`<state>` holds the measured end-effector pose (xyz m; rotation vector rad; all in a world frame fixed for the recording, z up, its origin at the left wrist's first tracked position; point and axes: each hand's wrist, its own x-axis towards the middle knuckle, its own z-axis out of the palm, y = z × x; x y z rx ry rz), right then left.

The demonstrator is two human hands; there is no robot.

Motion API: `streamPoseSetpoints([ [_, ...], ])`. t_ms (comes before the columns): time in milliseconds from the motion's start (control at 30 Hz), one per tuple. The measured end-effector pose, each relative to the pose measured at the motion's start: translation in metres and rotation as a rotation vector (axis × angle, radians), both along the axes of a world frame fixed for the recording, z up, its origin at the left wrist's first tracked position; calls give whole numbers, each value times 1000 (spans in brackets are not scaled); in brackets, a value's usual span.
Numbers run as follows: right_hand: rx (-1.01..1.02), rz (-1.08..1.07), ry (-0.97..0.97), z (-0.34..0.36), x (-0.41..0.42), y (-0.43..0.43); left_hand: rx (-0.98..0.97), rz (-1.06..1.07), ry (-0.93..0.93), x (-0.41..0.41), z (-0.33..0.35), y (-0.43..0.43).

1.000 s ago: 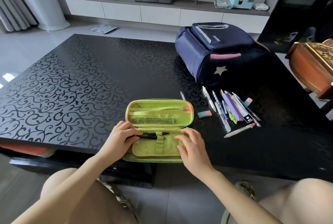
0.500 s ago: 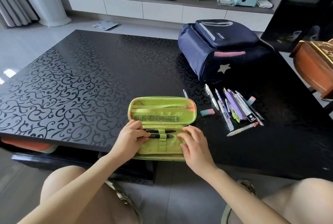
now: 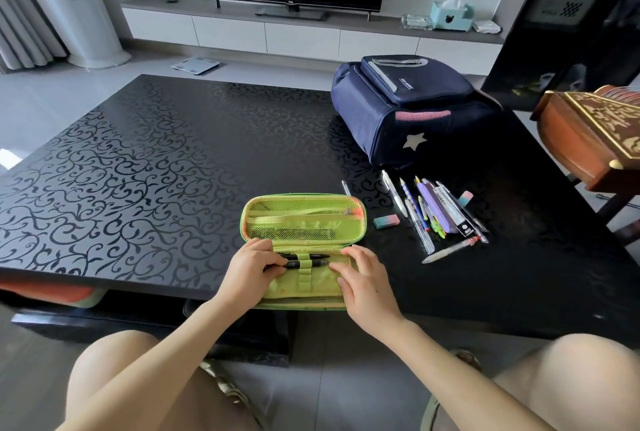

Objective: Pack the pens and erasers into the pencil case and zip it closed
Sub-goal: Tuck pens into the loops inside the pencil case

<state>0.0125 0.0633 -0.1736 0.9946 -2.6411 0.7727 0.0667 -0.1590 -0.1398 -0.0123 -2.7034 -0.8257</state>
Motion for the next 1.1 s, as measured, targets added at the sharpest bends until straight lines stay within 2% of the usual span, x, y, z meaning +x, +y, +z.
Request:
streamPoseSetpoints([
  [133,-49,-32,61,15,-6,11,-99,3,9,3,9,3],
  [233,-108,-335,119,30,-26,36,-87,68,36,2,16,2],
  [333,-54,-633,61,43,-54,69,-58,90,64,-4,24,6],
  [467,88,-774,-30,55,-94,96,-68,84,89,-19,35,16],
  [667,464,-771,-196,58,-138,98,-34,46,120,-47,48,36],
  [833,488,-834,-206,54,-145,94,-71,29,110,-69,51,41],
  [900,426,-883,-188,58,-141,95,-134,89,75,-76,46,29],
  [967,241,-853,-180,66,-135,92,-215,172,9,-80,36,12],
  [1033,29,-661,-196,78,-124,79,-287,221,-61,-79,26,-3],
  [1100,-53,-408,-228,88,-114,57,-361,201,-82,-78,16,-10],
])
